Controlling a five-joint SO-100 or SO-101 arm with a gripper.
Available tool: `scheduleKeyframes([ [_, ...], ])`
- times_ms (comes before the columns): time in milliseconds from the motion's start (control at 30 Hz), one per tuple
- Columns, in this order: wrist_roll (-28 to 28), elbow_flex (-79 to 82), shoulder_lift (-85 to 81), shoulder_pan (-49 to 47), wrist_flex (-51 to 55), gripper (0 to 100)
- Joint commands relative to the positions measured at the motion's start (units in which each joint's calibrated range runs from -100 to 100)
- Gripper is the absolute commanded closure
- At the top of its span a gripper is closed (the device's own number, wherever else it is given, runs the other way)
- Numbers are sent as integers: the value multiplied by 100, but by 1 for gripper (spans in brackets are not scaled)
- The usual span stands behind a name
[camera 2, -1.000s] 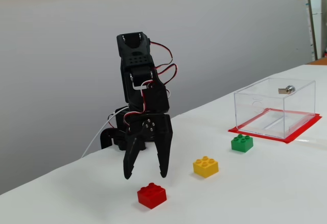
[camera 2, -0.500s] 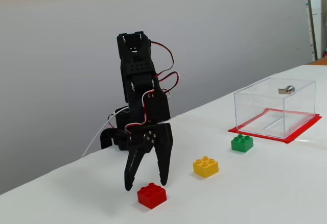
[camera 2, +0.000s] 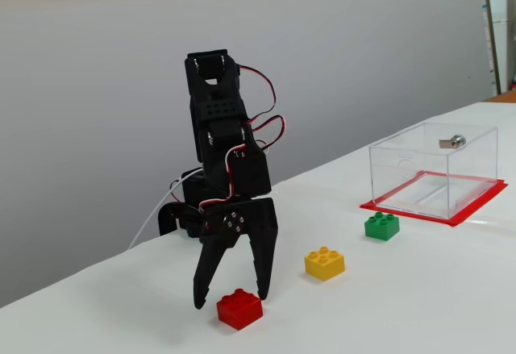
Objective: Pick the red lego brick and place it into the transparent box
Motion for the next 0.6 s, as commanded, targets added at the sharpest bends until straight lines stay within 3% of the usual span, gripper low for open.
scheduleKeyframes([
  [0,-109,-251,8,50,-61,61],
  [567,-114,-251,279,72,-70,62],
])
